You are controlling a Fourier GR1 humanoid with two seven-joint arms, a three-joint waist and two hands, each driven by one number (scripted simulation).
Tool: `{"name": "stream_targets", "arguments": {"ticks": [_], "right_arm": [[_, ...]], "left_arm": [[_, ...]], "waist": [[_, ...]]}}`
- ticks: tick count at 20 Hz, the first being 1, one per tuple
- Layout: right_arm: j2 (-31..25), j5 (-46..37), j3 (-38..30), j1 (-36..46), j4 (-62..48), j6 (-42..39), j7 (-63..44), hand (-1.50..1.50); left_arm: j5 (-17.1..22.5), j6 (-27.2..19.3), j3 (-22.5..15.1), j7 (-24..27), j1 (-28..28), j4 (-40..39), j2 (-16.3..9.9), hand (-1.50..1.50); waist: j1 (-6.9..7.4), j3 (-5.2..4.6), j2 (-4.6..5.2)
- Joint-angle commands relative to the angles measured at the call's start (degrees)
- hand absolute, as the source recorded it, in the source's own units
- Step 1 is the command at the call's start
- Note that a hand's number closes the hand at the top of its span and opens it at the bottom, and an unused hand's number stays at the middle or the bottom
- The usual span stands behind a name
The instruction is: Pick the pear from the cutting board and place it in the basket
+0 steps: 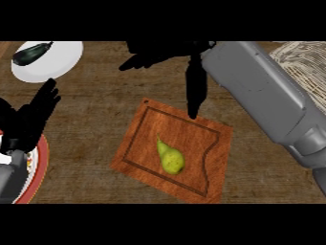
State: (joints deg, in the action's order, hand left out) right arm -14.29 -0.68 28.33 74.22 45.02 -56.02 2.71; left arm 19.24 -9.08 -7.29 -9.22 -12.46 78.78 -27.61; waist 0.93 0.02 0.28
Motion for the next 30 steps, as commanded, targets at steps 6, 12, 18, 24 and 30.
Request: {"name": "stream_targets", "arguments": {"ticks": [6, 12, 18, 24, 30], "right_arm": [[4.1, -9.3, 1.6, -11.9, 2.5, 8.3, 9.8, -1.50], [9.4, -11.2, 1.1, -18.9, 1.8, 12.5, 9.2, -1.50], [10.1, -21.4, 5.8, -20.1, -2.5, 14.3, 14.5, -1.50], [13.5, -27.1, 6.6, -19.0, -6.5, 14.7, 15.4, -1.50], [9.1, -29.6, 4.2, -19.0, -7.6, 14.1, 23.2, -1.50]], "left_arm": [[-1.2, 1.9, 2.2, 0.8, -0.9, -3.0, 1.4, 0.00], [-2.9, 1.1, 2.8, -1.0, -2.5, -2.3, 2.4, 0.00], [-4.0, 3.2, 4.1, 0.8, -0.5, -3.0, 2.9, 0.00], [-4.3, 3.0, 4.8, -3.4, 1.6, 3.1, 3.3, 0.00], [-6.4, 4.7, 5.9, 0.6, 1.3, -1.2, 5.3, 0.00]], "waist": [[-0.52, -0.01, -0.06], [-0.76, 0.00, -0.24], [-0.31, -0.01, -0.08], [0.00, 0.00, -0.16], [-0.36, -0.01, -0.12]]}}
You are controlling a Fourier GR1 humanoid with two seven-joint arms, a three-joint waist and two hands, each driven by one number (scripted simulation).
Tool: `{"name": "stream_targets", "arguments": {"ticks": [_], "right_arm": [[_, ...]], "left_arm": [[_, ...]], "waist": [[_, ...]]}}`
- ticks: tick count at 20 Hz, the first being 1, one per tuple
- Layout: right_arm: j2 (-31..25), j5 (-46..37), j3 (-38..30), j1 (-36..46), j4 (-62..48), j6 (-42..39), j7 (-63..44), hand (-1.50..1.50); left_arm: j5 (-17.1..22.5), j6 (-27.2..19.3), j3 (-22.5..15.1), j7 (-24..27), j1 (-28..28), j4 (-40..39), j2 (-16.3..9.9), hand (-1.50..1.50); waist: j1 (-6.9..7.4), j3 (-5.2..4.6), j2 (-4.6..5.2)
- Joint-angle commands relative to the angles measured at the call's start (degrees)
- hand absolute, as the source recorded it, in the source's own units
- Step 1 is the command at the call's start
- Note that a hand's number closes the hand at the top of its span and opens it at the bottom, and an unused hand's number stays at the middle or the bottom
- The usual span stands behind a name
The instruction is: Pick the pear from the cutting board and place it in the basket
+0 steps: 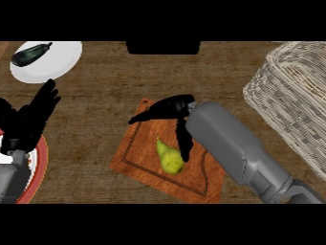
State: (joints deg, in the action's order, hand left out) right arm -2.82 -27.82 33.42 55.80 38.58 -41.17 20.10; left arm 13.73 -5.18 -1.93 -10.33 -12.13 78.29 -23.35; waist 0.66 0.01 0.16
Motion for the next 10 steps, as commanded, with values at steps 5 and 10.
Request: {"name": "stream_targets", "arguments": {"ticks": [5, 10], "right_arm": [[1.0, -2.6, -0.5, -4.1, 0.4, -2.9, 3.9, -1.50], [-1.6, -2.9, -0.9, -4.1, 1.1, -3.6, 9.3, -1.50]], "left_arm": [[-2.4, 0.5, 1.1, 1.0, -1.6, -3.3, 1.9, 0.00], [-2.3, 1.5, 2.1, 1.7, 1.5, -0.5, 2.0, 0.00]], "waist": [[-0.55, -0.01, -0.07], [-0.14, -0.01, 0.01]]}}
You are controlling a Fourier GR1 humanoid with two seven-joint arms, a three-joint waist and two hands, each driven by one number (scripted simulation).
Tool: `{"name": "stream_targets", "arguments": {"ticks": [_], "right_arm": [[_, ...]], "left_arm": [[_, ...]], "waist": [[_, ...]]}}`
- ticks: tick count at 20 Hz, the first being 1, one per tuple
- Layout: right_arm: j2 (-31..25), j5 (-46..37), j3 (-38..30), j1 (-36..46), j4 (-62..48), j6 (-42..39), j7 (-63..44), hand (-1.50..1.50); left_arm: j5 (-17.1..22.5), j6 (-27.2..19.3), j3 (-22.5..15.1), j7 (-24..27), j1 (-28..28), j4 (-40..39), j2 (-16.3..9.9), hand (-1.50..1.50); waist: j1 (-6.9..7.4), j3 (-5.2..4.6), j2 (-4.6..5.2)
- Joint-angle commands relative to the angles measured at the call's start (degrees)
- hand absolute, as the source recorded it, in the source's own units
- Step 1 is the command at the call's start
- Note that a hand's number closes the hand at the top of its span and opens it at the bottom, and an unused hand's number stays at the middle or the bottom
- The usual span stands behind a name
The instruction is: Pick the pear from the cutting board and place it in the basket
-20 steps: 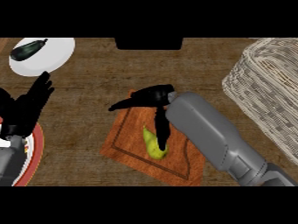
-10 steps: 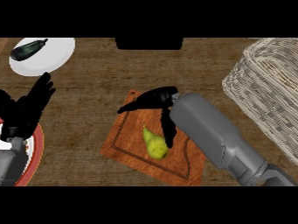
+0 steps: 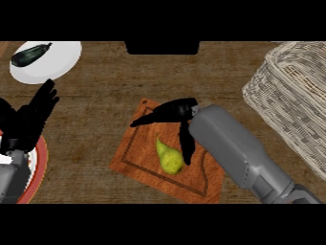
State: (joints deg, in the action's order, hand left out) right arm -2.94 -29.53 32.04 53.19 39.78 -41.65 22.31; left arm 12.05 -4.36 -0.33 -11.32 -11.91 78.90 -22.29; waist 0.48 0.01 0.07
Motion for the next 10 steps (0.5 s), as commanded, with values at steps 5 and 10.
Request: {"name": "stream_targets", "arguments": {"ticks": [5, 10], "right_arm": [[0.9, -2.6, 0.2, -2.8, 6.2, -2.9, -0.3, -1.50], [0.8, -7.0, 1.4, -6.0, 5.8, -0.3, 1.4, -1.50]], "left_arm": [[-1.7, 1.6, 1.3, 2.8, -1.9, -5.1, 2.2, 0.00], [-0.9, 3.2, 3.5, -2.7, -2.4, -0.6, 0.0, 0.00]], "waist": [[-0.57, -0.02, -0.08], [-0.25, 0.00, -0.02]]}}
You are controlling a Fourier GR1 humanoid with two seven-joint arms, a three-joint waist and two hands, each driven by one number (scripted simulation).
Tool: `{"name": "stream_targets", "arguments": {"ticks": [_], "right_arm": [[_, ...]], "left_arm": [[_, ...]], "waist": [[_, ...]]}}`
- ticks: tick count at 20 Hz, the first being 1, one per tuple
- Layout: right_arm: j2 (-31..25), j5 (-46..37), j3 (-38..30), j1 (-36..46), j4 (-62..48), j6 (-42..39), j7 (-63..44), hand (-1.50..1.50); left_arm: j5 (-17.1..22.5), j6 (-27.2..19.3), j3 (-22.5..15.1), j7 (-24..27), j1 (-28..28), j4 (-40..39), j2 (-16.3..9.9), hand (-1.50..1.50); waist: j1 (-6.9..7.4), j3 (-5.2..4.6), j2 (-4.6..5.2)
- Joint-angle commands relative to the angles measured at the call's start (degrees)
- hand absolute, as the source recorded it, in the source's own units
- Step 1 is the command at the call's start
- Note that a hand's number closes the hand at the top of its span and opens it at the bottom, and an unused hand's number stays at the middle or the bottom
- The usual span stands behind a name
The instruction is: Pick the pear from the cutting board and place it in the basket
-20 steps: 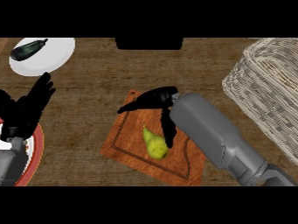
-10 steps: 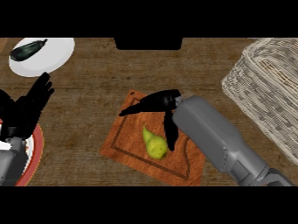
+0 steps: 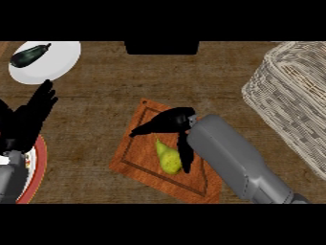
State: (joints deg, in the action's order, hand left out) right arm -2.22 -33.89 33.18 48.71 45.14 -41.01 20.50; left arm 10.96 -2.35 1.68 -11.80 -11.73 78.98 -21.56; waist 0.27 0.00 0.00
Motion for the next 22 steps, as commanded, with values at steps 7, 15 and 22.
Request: {"name": "stream_targets", "arguments": {"ticks": [7, 15, 22], "right_arm": [[-0.2, -9.4, 7.0, -1.5, -0.1, 2.7, 9.6, 1.50], [2.1, -9.5, 5.3, -1.1, -2.9, 5.0, 9.7, 1.50], [0.1, -6.8, -14.3, -5.1, -4.8, 23.5, -21.0, 1.50]], "left_arm": [[-2.3, -0.1, 0.7, 1.0, -0.1, -0.4, 1.9, 0.00], [-0.8, 4.0, 3.7, 1.1, 0.8, -0.4, 0.1, 0.00], [-2.3, -0.1, 3.7, -0.8, 1.9, 0.9, 1.2, 0.00]], "waist": [[0.22, 0.00, 0.19], [0.73, 0.00, 0.19], [-5.38, -0.15, -1.46]]}}
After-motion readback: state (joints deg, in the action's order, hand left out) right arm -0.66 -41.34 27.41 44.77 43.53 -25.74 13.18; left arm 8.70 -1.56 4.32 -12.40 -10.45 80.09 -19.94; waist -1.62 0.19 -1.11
